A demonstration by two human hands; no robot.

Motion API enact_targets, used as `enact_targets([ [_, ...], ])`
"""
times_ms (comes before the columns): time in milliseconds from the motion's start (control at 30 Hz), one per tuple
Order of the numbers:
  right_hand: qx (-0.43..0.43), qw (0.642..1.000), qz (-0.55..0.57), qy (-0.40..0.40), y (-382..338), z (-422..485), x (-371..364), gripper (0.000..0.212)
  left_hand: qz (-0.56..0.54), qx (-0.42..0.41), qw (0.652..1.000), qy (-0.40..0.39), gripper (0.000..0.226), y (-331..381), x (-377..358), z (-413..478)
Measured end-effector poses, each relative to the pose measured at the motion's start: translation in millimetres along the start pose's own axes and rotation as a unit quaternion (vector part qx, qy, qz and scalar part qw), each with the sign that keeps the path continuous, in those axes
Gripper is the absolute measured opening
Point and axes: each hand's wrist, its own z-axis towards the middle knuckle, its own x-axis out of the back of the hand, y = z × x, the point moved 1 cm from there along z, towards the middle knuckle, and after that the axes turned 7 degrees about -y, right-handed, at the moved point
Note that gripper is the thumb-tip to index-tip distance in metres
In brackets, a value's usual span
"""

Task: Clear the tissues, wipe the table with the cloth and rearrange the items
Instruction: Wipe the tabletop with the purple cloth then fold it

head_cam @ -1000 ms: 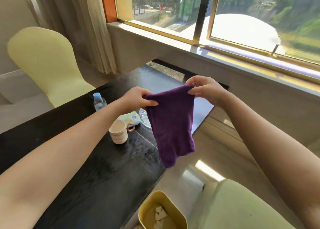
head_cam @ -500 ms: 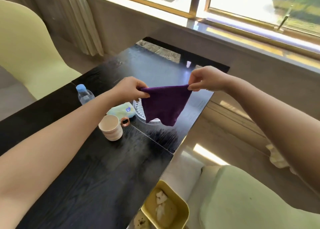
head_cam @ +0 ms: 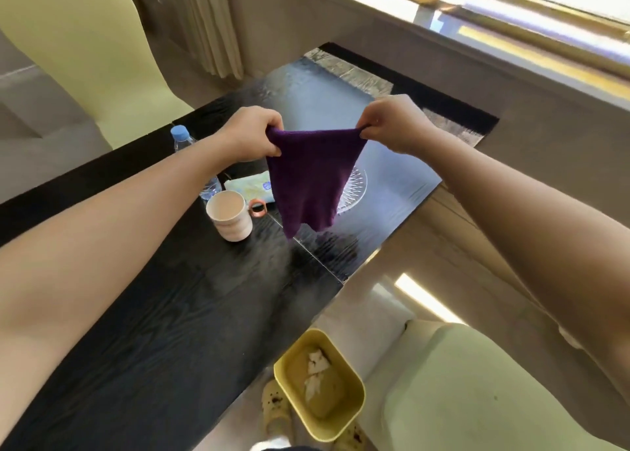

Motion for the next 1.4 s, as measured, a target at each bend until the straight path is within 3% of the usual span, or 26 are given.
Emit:
enact_targets([
  [100, -0.002, 0.997, 0.079, -0.009, 13.4, -19.0, -20.3, 0.018, -0.013, -0.002, 1.0, 0.02, 0.013, 3.5, -29.4, -22.9],
  [167, -0.017, 0.99, 0.123, -0.06, 28.0, -37.4, -44.9, 0.015, -0.049, 0.012, 0.999, 0.006, 0.016, 6.2, -68.7, -42.3],
  [400, -0.092, 0.947, 0.17, -0.256, 77.7, -107.6, -146.3, 0.011, -0.124, 0.093, 0.978, -0.138, 0.028, 36.1, -221.9, -102.0],
  [533, -0.117, 0.931, 0.189, -0.29, 91.2, -124.8, -169.6, 0.025, -0.179, 0.122, 0.963, -0.161, 0.023, 50.3, -252.7, -119.4],
  [667, -0.119, 0.919, 0.196, -0.32, 95.3, -123.2, -173.2, 0.016, -0.219, 0.15, 0.954, -0.139, 0.021, 50.7, -250.8, -118.5],
  [900, -0.099, 0.947, 0.21, -0.223, 86.0, -80.5, -167.4, 0.009, -0.232, 0.188, 0.948, -0.111, 0.018, 17.1, -221.4, -84.3],
  [1000, -0.126, 0.947, 0.227, -0.19, 78.0, -54.6, -175.5, 0.015, -0.248, 0.21, 0.941, -0.099, 0.016, -5.8, -217.0, -58.9],
  [1167, -0.202, 0.939, 0.234, -0.153, 73.2, -12.5, -200.8, 0.016, -0.332, 0.271, 0.9, -0.077, 0.018, -41.9, -223.5, -21.1],
  [1400, -0.257, 0.935, 0.207, -0.128, 66.2, 32.5, -243.1, 0.013, -0.317, 0.334, 0.884, -0.079, 0.011, -80.4, -249.2, 14.3],
])
